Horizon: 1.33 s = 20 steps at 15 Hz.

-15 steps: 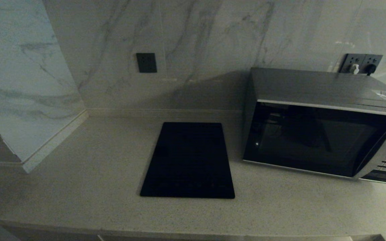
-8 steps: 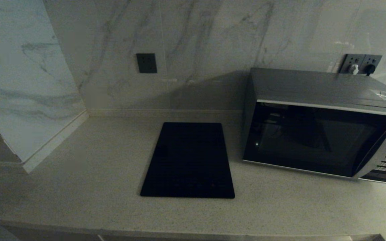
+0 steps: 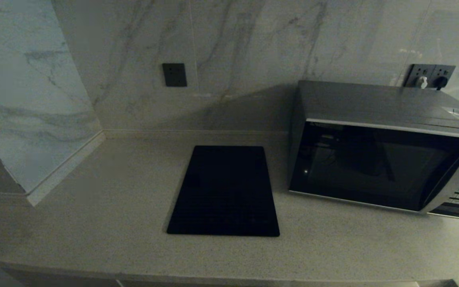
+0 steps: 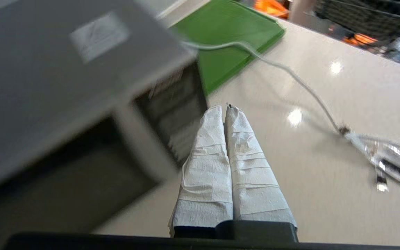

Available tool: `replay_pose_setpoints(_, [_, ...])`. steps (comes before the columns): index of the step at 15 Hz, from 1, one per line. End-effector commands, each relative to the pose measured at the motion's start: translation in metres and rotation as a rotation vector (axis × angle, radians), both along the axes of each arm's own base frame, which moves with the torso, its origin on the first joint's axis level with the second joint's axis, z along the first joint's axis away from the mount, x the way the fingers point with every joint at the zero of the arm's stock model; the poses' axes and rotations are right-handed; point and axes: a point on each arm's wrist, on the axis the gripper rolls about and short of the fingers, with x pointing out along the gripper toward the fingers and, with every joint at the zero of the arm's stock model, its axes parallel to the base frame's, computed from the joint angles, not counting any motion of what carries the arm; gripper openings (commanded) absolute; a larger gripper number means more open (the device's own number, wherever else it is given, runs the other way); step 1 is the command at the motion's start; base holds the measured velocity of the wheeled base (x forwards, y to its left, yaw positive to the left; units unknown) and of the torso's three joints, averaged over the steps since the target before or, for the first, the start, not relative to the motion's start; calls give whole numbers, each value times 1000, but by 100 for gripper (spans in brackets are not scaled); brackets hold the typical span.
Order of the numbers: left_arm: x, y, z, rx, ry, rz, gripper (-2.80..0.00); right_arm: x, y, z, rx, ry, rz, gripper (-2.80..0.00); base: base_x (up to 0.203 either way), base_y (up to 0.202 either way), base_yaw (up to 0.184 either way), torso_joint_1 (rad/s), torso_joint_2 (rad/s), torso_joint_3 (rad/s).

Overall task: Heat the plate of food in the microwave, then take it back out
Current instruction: Open the microwave oven

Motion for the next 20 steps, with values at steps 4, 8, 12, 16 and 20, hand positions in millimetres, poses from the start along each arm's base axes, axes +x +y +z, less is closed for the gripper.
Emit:
replay_pose_setpoints(4, [0, 0, 0, -1, 1, 1, -280, 83, -80, -37, 119, 152, -67, -280, 0, 0, 0, 0, 0, 0])
replay_pose_setpoints(8, [0, 0, 0, -1, 0, 1, -280, 112, -108, -53, 163, 168, -66, -280, 0, 0, 0, 0, 0, 0])
replay_pose_setpoints(12, [0, 0, 0, -1, 1, 1, -280, 131, -125, -63, 222, 139, -9, -280, 0, 0, 0, 0, 0, 0])
replay_pose_setpoints(16, [0, 0, 0, -1, 0, 1, -280, 146, -135, -75, 260, 138, 22, -280, 0, 0, 0, 0, 0, 0])
replay_pose_setpoints(20, [0, 0, 0, -1, 0, 1, -280, 155, -133, -82, 302, 127, 68, -280, 0, 0, 0, 0, 0, 0])
